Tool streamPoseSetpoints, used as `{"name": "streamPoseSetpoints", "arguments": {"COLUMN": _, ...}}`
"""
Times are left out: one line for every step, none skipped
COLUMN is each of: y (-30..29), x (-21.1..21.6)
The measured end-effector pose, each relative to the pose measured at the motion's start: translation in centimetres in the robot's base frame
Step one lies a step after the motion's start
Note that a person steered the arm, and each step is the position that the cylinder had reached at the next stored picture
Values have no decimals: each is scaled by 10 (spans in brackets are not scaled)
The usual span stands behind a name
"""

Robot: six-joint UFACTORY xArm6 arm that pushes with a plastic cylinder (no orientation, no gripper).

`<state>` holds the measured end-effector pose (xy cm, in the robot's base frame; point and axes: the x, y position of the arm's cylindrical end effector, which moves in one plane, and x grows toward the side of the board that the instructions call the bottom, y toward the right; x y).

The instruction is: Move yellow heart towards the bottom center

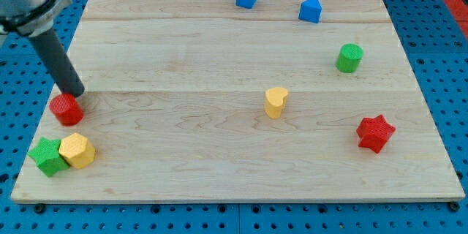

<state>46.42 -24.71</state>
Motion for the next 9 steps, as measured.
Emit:
{"name": "streamPoseSetpoints", "arguments": {"y": 3, "x": 29}}
{"name": "streamPoseSetpoints", "arguments": {"y": 2, "x": 14}}
{"name": "streamPoseSetpoints", "arguments": {"y": 0, "x": -18}}
{"name": "streamPoseSetpoints", "arguments": {"y": 62, "x": -42}}
{"name": "streamPoseSetpoints", "arguments": {"y": 189, "x": -38}}
{"name": "streamPoseSetpoints", "arguments": {"y": 308, "x": -38}}
{"name": "streamPoseSetpoints", "arguments": {"y": 386, "x": -25}}
{"name": "streamPoseSetpoints", "arguments": {"y": 368, "x": -8}}
{"name": "streamPoseSetpoints", "arguments": {"y": 323, "x": -1}}
